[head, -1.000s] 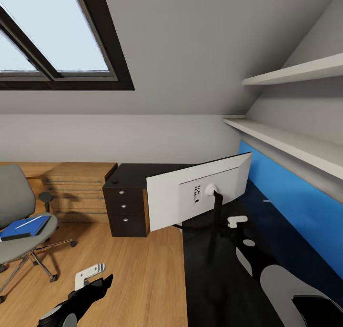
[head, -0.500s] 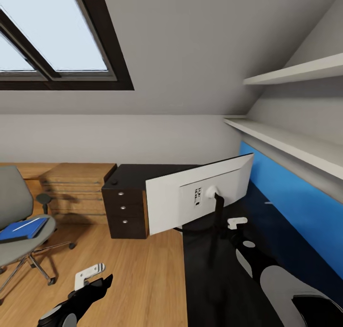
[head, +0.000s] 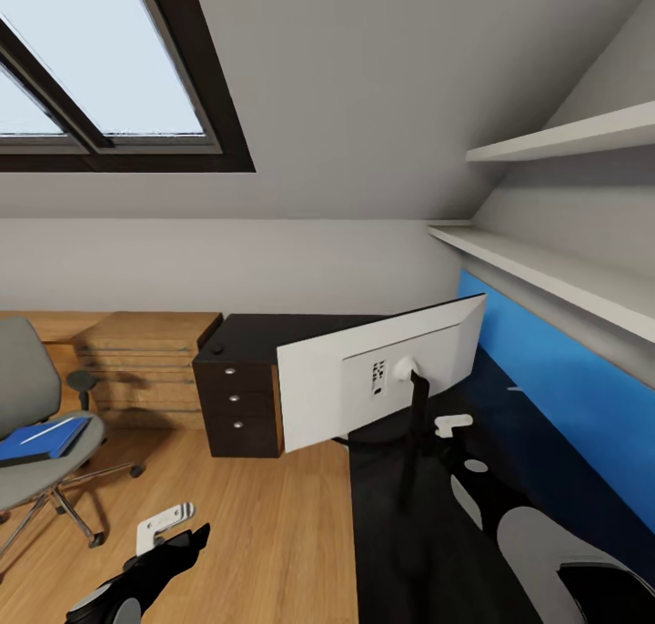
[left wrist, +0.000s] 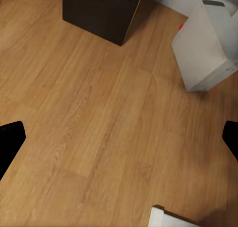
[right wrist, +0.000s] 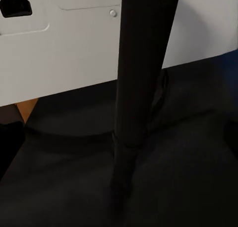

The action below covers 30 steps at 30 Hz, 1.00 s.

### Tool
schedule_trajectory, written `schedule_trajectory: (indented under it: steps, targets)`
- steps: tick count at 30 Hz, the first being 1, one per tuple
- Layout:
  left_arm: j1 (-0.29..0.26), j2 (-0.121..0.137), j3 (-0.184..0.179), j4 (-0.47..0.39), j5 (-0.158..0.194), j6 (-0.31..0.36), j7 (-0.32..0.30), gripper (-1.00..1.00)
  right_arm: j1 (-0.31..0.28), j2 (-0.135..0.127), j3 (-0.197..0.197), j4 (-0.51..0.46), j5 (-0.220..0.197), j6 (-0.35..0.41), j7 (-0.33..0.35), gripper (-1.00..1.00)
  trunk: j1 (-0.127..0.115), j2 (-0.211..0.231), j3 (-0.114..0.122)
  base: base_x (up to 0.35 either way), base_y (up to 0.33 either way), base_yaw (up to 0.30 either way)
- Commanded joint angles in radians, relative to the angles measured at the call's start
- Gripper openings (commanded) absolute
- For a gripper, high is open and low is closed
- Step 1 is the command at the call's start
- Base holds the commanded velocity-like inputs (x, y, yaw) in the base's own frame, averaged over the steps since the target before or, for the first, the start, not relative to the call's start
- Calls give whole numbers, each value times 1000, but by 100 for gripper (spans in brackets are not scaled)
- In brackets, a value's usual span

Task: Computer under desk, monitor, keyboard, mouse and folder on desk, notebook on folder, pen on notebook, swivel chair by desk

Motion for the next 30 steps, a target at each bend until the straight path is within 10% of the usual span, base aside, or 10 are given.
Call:
schedule_trajectory:
  steps: [1, 30]
  targets:
    - [1, -1, 2, -1, 11, 4, 7, 100, 0, -3, 2, 1, 3, -6, 0, 100, 0, -1, 0, 116, -46, 0]
    - [0, -3, 2, -24, 12, 4, 6, 100, 0, -3, 1, 15, 1, -112, -18, 100, 0, -1, 0, 18, -6, 0]
